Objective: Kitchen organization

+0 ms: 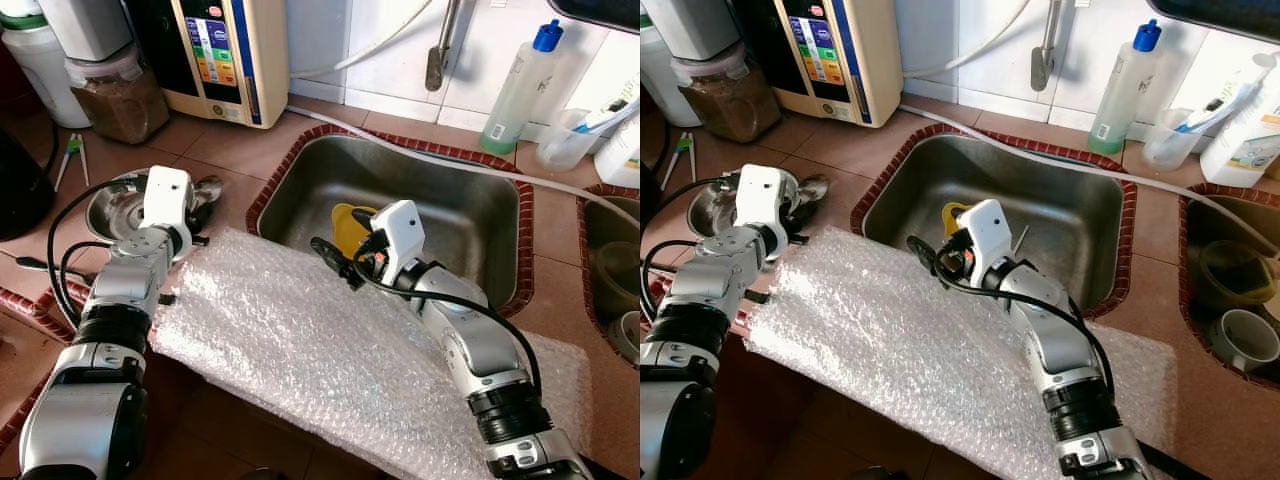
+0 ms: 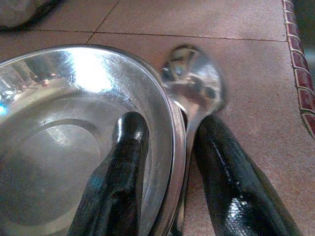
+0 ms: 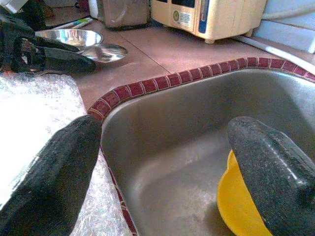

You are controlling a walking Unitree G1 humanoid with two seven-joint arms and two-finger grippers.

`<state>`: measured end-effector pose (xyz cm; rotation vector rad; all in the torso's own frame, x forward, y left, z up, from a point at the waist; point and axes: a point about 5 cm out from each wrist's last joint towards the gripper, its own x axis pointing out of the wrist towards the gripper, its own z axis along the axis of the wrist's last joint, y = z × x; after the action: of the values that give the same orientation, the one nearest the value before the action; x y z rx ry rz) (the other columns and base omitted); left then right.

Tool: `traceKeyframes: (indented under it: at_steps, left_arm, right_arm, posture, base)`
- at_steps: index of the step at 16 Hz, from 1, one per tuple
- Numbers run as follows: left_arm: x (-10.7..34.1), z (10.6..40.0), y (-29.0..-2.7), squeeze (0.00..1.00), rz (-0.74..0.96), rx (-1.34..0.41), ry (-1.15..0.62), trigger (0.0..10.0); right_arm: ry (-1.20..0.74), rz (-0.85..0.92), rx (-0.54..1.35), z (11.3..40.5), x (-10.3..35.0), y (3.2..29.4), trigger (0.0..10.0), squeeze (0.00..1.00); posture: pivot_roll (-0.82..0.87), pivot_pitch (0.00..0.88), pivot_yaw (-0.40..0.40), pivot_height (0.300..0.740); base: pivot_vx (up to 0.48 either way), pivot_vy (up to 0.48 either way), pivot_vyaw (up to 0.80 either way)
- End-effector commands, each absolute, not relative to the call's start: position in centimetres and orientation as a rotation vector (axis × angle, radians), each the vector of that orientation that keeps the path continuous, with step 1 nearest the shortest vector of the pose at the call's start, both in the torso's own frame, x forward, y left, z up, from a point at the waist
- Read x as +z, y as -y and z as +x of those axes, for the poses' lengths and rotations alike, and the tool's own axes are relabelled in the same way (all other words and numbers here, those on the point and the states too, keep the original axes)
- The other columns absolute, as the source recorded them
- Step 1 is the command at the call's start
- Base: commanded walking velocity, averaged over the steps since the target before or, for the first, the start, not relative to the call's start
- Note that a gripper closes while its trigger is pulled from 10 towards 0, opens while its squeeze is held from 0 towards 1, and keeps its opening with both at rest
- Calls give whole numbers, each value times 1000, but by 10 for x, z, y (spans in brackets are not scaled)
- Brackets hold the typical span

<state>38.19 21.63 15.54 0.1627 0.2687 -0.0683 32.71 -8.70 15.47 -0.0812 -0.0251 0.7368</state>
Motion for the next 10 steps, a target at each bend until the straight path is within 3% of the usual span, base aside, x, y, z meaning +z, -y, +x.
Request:
traceKeyframes:
  at_steps: [1, 3, 4, 5, 10]
  left_arm:
    - [152, 381, -220, 0, 184, -54, -283, 10000]
    - [153, 381, -221, 0, 171, -46, -277, 10000]
    - [153, 381, -221, 0, 164, -43, -276, 2078]
    - [153, 381, -221, 0, 165, -47, -276, 0]
    - [163, 383, -229, 0, 201, 0, -211, 0]
  right_arm:
    - [31, -86, 732, 327, 156, 87, 10000, 0]
    - [31, -84, 730, 328, 156, 87, 10000, 0]
    - [30, -85, 730, 328, 156, 87, 10000, 0]
    - [29, -85, 730, 328, 156, 87, 10000, 0]
    - [27, -86, 722, 329, 155, 87, 10000, 0]
  posture:
    - [-25, 101, 43, 740]
    - [-24, 101, 44, 740]
    - [-24, 102, 43, 740]
    - [-25, 101, 44, 740]
    - [-22, 103, 44, 740]
  base:
    - [0, 0, 0]
    - [0, 0, 0]
    - [0, 0, 0]
    - [0, 0, 0]
    - [0, 0, 0]
